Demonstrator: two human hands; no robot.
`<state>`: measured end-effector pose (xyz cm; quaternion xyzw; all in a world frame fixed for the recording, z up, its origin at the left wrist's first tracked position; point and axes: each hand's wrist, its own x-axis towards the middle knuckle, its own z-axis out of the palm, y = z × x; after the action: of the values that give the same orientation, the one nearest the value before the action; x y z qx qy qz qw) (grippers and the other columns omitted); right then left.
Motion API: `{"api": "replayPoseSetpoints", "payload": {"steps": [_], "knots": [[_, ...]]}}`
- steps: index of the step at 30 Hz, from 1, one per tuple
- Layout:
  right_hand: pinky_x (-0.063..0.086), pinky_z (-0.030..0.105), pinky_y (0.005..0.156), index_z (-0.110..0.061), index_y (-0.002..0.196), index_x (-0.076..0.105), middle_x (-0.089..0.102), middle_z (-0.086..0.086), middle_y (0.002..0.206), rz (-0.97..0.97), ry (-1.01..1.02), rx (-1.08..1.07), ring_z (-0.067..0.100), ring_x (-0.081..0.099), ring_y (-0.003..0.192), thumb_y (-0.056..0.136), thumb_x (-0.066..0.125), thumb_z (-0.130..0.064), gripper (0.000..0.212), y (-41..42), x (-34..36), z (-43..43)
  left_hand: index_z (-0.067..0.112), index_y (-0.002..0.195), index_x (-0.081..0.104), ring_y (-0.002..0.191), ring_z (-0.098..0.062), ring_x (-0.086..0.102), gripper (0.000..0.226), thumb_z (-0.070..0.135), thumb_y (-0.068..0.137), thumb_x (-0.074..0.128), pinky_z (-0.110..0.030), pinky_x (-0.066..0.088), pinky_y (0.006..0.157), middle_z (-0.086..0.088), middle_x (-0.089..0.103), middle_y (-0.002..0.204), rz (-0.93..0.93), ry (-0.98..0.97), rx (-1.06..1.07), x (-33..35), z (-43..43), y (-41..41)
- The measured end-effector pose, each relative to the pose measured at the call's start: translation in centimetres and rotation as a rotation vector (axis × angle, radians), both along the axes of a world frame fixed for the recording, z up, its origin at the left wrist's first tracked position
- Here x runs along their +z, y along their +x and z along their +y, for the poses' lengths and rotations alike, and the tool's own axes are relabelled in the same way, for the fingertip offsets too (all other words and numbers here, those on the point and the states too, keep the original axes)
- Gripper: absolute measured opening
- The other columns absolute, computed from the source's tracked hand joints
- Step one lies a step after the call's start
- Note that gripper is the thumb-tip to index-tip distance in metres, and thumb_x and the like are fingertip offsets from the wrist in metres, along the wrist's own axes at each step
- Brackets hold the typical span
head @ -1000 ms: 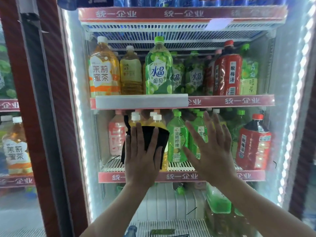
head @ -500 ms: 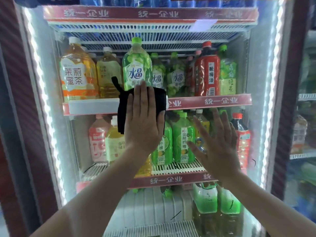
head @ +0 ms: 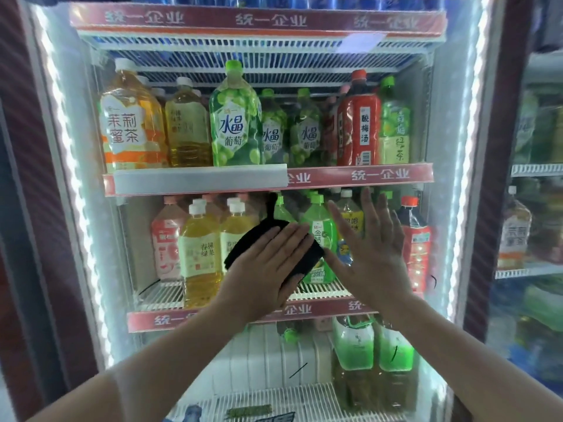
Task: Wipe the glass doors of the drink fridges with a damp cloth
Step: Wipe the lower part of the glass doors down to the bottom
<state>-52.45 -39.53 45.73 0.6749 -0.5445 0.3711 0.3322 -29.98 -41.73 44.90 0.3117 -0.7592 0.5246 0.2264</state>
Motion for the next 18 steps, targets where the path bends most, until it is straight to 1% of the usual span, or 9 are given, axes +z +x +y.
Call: {"api": "replayPoseSetpoints", "payload": {"steps": [2, 3, 5, 7, 9, 11, 13, 15, 18], "knots": [[0.003, 0.056, 0.121, -0.041, 0.158, 0.009, -0.012, 0.011, 0.166, 0.031, 0.000, 0.018, 0.035, -0.011, 0.153, 0.092, 0.054, -0.060, 0.082, -0.7, 0.2, 0.3, 0.008, 0.157, 0.021, 0.152, -0.025, 0.014, 0.065, 0.047, 0.106, 0.030, -0.042, 0.016, 0.123, -0.010, 0.017, 0.164, -0.089, -0.036, -0.042, 2.9, -0.1, 0.2], [0.004, 0.056, 0.121, -0.040, 0.157, 0.013, -0.008, 0.011, 0.167, 0.040, -0.013, 0.029, 0.035, -0.007, 0.153, 0.089, 0.059, -0.058, 0.085, -1.1, 0.2, 0.4, 0.008, 0.157, 0.021, 0.152, -0.025, 0.014, 0.065, 0.048, 0.106, 0.029, -0.042, 0.015, 0.123, -0.010, 0.017, 0.164, -0.101, -0.053, -0.047, 4.4, -0.2, 0.1], [0.007, 0.055, 0.120, -0.037, 0.157, 0.021, 0.000, 0.012, 0.167, 0.026, -0.053, 0.045, 0.035, -0.001, 0.153, 0.085, 0.065, -0.056, 0.086, -1.9, 0.2, 0.7, 0.006, 0.157, 0.016, 0.153, -0.026, 0.010, 0.067, 0.049, 0.106, 0.025, -0.042, 0.010, 0.125, -0.013, 0.012, 0.164, -0.053, -0.080, -0.027, 7.5, -0.4, -0.9], [0.004, 0.053, 0.119, -0.036, 0.156, 0.024, 0.000, 0.013, 0.167, -0.022, -0.074, 0.041, 0.035, -0.001, 0.153, 0.086, 0.063, -0.057, 0.084, -2.8, 0.2, 0.7, 0.005, 0.157, 0.012, 0.153, -0.026, 0.006, 0.069, 0.048, 0.105, 0.023, -0.042, 0.006, 0.125, -0.014, 0.008, 0.165, 0.068, -0.081, -0.006, 9.8, -0.5, -2.6], [0.002, 0.053, 0.119, -0.039, 0.156, 0.022, -0.002, 0.012, 0.167, -0.075, -0.092, 0.019, 0.036, -0.001, 0.153, 0.090, 0.060, -0.056, 0.079, -3.7, 0.3, 0.7, 0.005, 0.157, 0.009, 0.153, -0.026, 0.002, 0.069, 0.047, 0.105, 0.021, -0.042, 0.003, 0.125, -0.015, 0.005, 0.165, 0.205, -0.060, -0.005, 10.9, -0.6, -4.6], [0.007, 0.058, 0.119, -0.041, 0.156, 0.020, -0.004, 0.011, 0.167, -0.125, -0.106, -0.002, 0.036, 0.000, 0.153, 0.094, 0.054, -0.056, 0.073, -4.7, 0.5, 0.5, 0.004, 0.157, 0.007, 0.153, -0.028, 0.000, 0.068, 0.045, 0.105, 0.021, -0.043, 0.000, 0.125, -0.016, 0.002, 0.165, 0.316, -0.053, -0.007, 10.6, -0.7, -6.2], [0.013, 0.062, 0.118, -0.044, 0.156, 0.014, -0.009, 0.009, 0.167, -0.140, -0.078, -0.030, 0.035, -0.002, 0.153, 0.096, 0.045, -0.058, 0.069, -5.5, 0.4, 0.2, 0.002, 0.157, 0.008, 0.153, -0.030, -0.001, 0.068, 0.044, 0.105, 0.022, -0.044, -0.001, 0.125, -0.018, 0.003, 0.165, 0.395, -0.056, -0.019, 9.8, -0.8, -7.3], [0.017, 0.064, 0.118, -0.044, 0.156, 0.012, -0.009, 0.009, 0.167, -0.115, -0.080, -0.027, 0.035, -0.002, 0.153, 0.098, 0.040, -0.057, 0.066, -6.1, 0.0, -0.3, 0.002, 0.157, 0.006, 0.153, -0.031, -0.002, 0.068, 0.043, 0.106, 0.020, -0.044, -0.001, 0.125, -0.019, 0.000, 0.164, 0.422, -0.055, -0.026, 8.8, -0.8, -7.9], [0.020, 0.064, 0.117, -0.041, 0.157, 0.015, -0.004, 0.012, 0.167, -0.085, -0.107, 0.003, 0.036, 0.000, 0.153, 0.100, 0.040, -0.053, 0.064, -6.6, -0.5, -0.7, 0.002, 0.157, 0.002, 0.153, -0.030, -0.006, 0.068, 0.044, 0.105, 0.016, -0.043, -0.005, 0.124, -0.018, -0.007, 0.164, 0.386, -0.035, -0.031, 7.1, -0.8, -8.6]]}}
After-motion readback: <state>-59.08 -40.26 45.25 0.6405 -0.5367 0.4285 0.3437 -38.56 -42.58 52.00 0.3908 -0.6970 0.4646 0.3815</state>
